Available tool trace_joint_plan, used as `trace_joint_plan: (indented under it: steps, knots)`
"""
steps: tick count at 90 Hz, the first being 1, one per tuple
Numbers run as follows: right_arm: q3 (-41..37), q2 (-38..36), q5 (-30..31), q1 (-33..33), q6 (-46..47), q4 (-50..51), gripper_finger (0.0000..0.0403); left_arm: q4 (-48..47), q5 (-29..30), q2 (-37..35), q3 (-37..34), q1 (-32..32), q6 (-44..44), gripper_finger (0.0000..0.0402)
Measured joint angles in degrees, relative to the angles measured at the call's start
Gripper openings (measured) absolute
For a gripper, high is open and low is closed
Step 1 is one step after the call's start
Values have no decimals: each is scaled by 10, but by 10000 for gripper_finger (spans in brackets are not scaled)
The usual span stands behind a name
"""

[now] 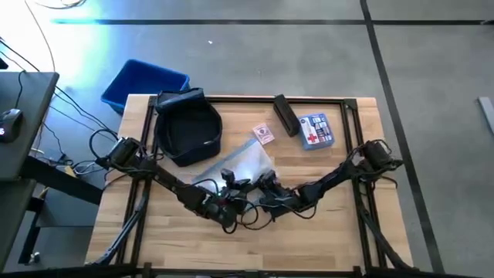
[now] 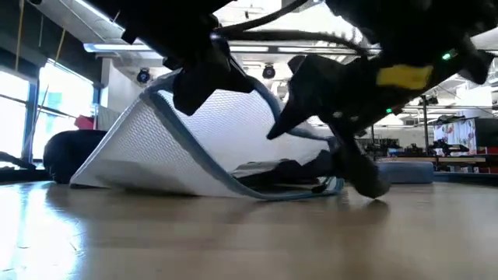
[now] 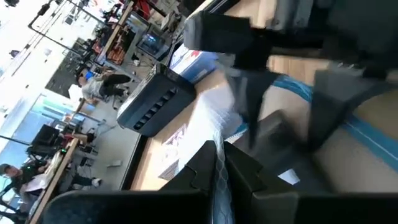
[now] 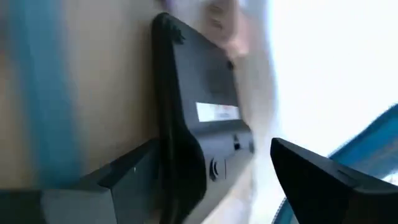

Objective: Unpack backpack
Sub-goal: Remove the black calculator from the white zip bag

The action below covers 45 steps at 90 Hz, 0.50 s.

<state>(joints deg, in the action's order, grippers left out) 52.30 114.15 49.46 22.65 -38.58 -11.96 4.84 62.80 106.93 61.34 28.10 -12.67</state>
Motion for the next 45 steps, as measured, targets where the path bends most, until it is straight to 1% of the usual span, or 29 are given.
trace_joint_plan:
  steps: [9, 21, 25, 37, 45]
  knots:
    - [17, 9, 5, -15, -26, 6, 288, 0, -17, 0, 0, 0, -4, 0]
    - [44, 12, -16, -45, -40, 22, 288, 8, -24, 0, 0, 0, -14, 0]
    - [53, 12, -34, -56, -39, 39, 288, 8, -23, 0, 0, -1, -14, 0]
    - [64, 11, -115, -84, -39, 70, 288, 9, -21, 0, 0, 1, -23, 0]
    - [64, 11, -121, -93, -39, 81, 288, 8, -19, 0, 0, 1, -24, 0]
